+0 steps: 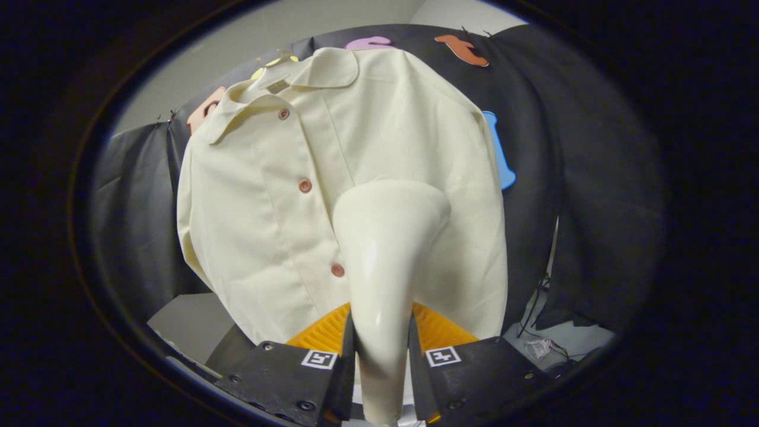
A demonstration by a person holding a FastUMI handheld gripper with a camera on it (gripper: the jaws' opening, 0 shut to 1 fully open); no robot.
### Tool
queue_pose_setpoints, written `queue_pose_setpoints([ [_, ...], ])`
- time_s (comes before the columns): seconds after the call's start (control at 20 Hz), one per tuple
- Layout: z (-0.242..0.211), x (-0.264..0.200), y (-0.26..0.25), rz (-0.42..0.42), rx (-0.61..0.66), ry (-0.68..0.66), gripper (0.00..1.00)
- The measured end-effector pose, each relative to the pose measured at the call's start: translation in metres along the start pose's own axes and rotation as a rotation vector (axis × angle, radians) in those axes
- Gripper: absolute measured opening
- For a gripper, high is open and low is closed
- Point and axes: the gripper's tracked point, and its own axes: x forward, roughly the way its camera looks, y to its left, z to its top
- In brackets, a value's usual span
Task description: Iron the clothes twice with a garment steamer, once on the left side and once on the right side.
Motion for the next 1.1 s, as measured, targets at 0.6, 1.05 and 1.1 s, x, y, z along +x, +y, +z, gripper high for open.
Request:
queue_pose_setpoints([
  [0.6, -0.083, 0.004, -0.048, -0.03, 0.012, 0.088, 0.4],
  [1.05, -0.148, 0.003, -0.074, -0.056, 0.032, 0.136, 0.4],
  [1.1, -0.151, 0.003, -0.076, -0.059, 0.037, 0.132, 0.4],
])
